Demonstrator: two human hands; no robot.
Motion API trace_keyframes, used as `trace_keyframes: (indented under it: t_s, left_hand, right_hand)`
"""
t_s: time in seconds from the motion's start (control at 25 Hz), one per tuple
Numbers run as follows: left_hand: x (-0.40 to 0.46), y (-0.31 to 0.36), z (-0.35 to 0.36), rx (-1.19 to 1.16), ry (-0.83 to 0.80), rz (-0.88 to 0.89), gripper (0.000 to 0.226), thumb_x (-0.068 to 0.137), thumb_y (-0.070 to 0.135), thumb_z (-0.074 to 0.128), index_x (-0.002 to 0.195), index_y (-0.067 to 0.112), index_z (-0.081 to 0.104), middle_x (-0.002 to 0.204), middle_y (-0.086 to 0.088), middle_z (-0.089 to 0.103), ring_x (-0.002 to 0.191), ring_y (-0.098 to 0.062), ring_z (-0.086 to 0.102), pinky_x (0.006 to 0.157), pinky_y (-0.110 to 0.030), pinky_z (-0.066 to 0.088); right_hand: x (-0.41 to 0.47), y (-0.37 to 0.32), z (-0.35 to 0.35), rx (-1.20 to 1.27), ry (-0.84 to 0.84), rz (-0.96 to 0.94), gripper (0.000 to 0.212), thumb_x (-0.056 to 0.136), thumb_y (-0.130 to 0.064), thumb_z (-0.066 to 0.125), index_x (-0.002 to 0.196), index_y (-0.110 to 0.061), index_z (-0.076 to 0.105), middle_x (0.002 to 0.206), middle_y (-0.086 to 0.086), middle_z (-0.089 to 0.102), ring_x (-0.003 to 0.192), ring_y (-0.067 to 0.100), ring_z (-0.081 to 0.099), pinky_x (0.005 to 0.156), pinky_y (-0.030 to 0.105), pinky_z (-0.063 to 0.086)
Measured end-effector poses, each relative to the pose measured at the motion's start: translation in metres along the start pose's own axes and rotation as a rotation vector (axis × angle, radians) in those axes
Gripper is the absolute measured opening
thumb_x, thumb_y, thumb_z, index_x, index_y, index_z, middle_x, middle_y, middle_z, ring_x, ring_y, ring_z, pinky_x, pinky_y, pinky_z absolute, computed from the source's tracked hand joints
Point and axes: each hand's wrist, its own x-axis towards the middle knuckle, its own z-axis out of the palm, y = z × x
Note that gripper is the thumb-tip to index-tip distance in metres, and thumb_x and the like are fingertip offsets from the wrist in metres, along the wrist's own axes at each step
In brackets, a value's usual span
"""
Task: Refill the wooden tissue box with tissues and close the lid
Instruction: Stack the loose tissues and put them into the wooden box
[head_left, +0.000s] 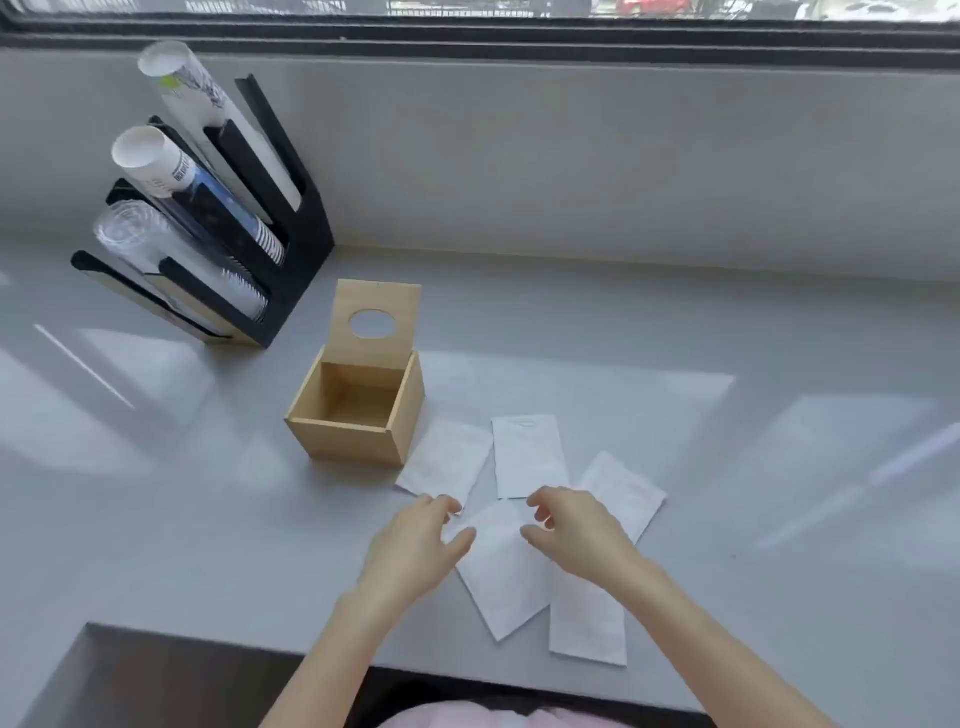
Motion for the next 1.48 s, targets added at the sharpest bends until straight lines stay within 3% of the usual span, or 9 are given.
trace_keyframes:
  t_s: [0.28,0.36,0.44,0.6,0.88,0.96,1.12,1.32,1.48]
  left_hand:
    - [-0.007,-0.003,0.021,0.068,-0.016,-0.112,0.05,0.088,0.039,0.046,0.133,0.019,0.037,0.132,-0.001,0.044,0.122,-0.018,0.041,0.088,-0.032,0.042]
    - [-0.007,-0.005,0.025,0.026,0.021,-0.125,0.05,0.088,0.038,0.046,0.133,0.018,0.037,0.132,-0.001,0.044,0.121,-0.017,0.042,0.089,-0.031,0.042]
    - [-0.008,-0.006,0.027,-0.02,0.037,-0.133,0.049,0.088,0.036,0.047,0.133,0.017,0.038,0.131,-0.001,0.044,0.119,-0.017,0.044,0.09,-0.031,0.043]
    - [-0.007,-0.006,0.031,-0.062,0.072,-0.135,0.041,0.088,0.033,0.048,0.125,0.017,0.045,0.119,0.0,0.05,0.109,-0.016,0.051,0.083,-0.029,0.044]
    - [0.002,0.005,0.014,-0.367,0.179,-0.118,0.017,0.087,0.025,0.054,0.07,0.027,0.05,0.08,0.01,0.054,0.075,-0.009,0.053,0.06,-0.011,0.037]
    - [0.006,0.011,0.006,-0.613,0.192,-0.137,0.016,0.087,0.025,0.055,0.071,0.026,0.053,0.078,0.011,0.058,0.077,-0.007,0.055,0.064,-0.006,0.039]
    - [0.015,0.023,-0.002,-0.973,0.105,-0.163,0.024,0.087,0.03,0.058,0.102,0.012,0.056,0.097,-0.003,0.06,0.095,-0.018,0.056,0.087,-0.034,0.044]
    - [0.02,0.038,0.004,-1.089,-0.023,-0.115,0.02,0.088,0.027,0.057,0.092,0.01,0.066,0.088,-0.003,0.068,0.081,-0.014,0.064,0.069,-0.023,0.049]
    - [0.023,0.042,0.01,-1.07,0.044,-0.161,0.019,0.09,0.025,0.052,0.099,0.013,0.065,0.099,-0.007,0.069,0.094,-0.021,0.064,0.082,-0.032,0.049]
  right_hand:
    - [0.006,-0.016,0.023,-0.213,-0.004,-0.011,0.028,0.088,-0.018,0.051,0.112,-0.007,0.045,0.119,0.012,0.047,0.113,0.027,0.045,0.081,0.033,0.041]
    - [0.008,-0.019,0.023,-0.197,-0.005,0.006,0.006,0.087,-0.009,0.047,0.089,-0.014,0.044,0.105,0.011,0.047,0.111,0.028,0.048,0.073,0.033,0.037]
    - [0.01,-0.02,0.029,-0.162,-0.009,0.014,0.023,0.086,-0.003,0.043,0.071,-0.015,0.03,0.097,0.011,0.047,0.107,0.03,0.052,0.067,0.031,0.031]
    - [0.013,-0.016,0.035,-0.095,0.036,-0.056,0.02,0.086,-0.003,0.04,0.104,-0.005,0.048,0.115,0.013,0.056,0.104,0.03,0.054,0.076,0.035,0.041]
    - [0.02,-0.007,0.018,0.28,0.052,-0.083,0.011,0.084,-0.011,0.048,0.092,-0.01,0.056,0.099,0.007,0.064,0.094,0.023,0.059,0.071,0.029,0.043]
    - [0.02,-0.008,0.008,0.49,0.031,-0.061,0.007,0.084,-0.014,0.053,0.09,-0.015,0.055,0.091,0.001,0.064,0.086,0.017,0.06,0.069,0.023,0.045]
    - [0.019,-0.008,-0.008,0.822,-0.009,-0.042,0.011,0.084,-0.014,0.059,0.093,-0.018,0.056,0.08,-0.006,0.064,0.077,0.009,0.061,0.066,0.017,0.045]
    - [0.021,0.003,-0.019,0.945,0.006,-0.044,0.01,0.085,-0.016,0.061,0.095,-0.018,0.058,0.084,-0.003,0.068,0.079,0.009,0.064,0.07,0.018,0.047]
    - [0.017,0.024,-0.021,0.865,0.063,-0.004,0.004,0.088,-0.021,0.058,0.089,-0.024,0.06,0.08,-0.006,0.067,0.075,0.004,0.062,0.064,0.011,0.047]
